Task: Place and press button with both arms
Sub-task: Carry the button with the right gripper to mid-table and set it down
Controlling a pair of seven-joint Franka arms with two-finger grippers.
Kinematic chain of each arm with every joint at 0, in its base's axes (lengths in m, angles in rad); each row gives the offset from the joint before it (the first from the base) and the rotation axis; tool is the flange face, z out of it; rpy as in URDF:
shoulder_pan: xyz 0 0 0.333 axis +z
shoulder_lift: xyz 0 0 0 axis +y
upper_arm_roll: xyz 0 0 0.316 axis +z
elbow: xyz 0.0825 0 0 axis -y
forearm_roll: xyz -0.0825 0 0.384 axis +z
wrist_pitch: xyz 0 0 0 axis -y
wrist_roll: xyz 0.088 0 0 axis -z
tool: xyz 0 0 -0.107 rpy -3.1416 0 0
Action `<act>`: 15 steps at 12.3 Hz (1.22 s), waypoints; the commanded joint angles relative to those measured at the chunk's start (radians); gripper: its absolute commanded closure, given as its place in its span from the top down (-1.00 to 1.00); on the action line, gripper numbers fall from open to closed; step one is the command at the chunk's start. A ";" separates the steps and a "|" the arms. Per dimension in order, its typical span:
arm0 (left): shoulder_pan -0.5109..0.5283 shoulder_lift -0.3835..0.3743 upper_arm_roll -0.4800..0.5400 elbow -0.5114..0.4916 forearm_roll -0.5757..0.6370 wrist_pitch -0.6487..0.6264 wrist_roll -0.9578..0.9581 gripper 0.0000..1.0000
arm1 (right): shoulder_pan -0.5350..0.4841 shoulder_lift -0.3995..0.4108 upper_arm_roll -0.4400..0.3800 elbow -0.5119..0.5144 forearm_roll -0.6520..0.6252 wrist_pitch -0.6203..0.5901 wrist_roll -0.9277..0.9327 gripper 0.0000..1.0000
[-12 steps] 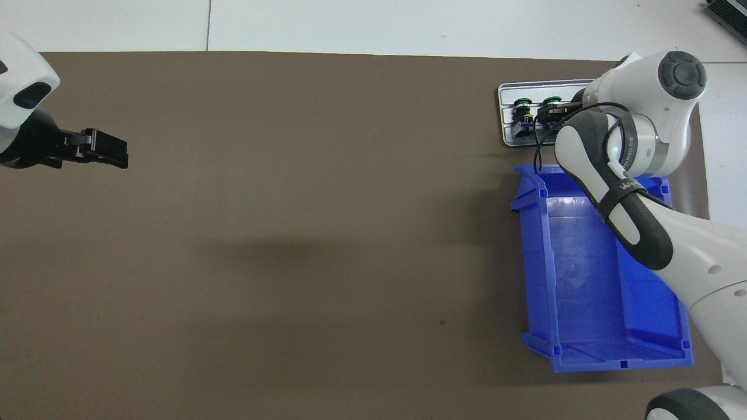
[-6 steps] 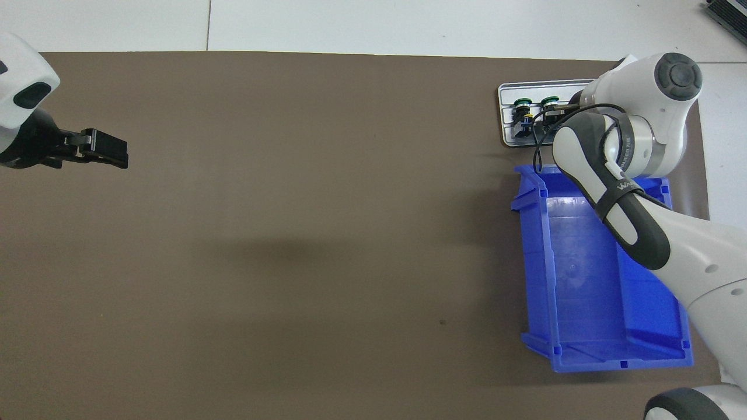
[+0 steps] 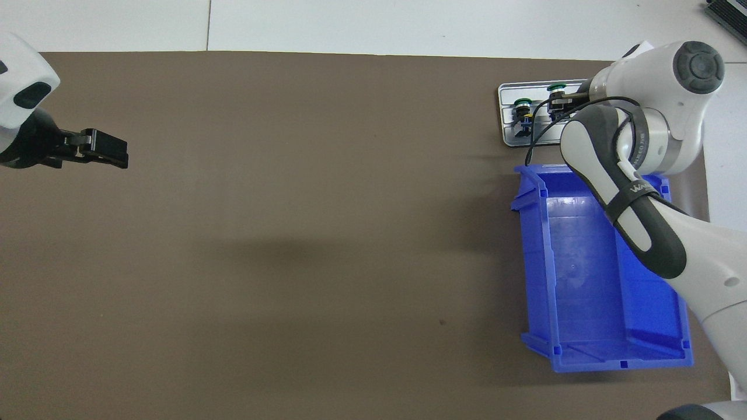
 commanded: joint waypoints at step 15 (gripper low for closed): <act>0.008 -0.030 -0.002 -0.038 -0.011 0.014 0.008 1.00 | 0.526 0.033 -0.007 0.189 -0.202 -0.246 1.893 -1.00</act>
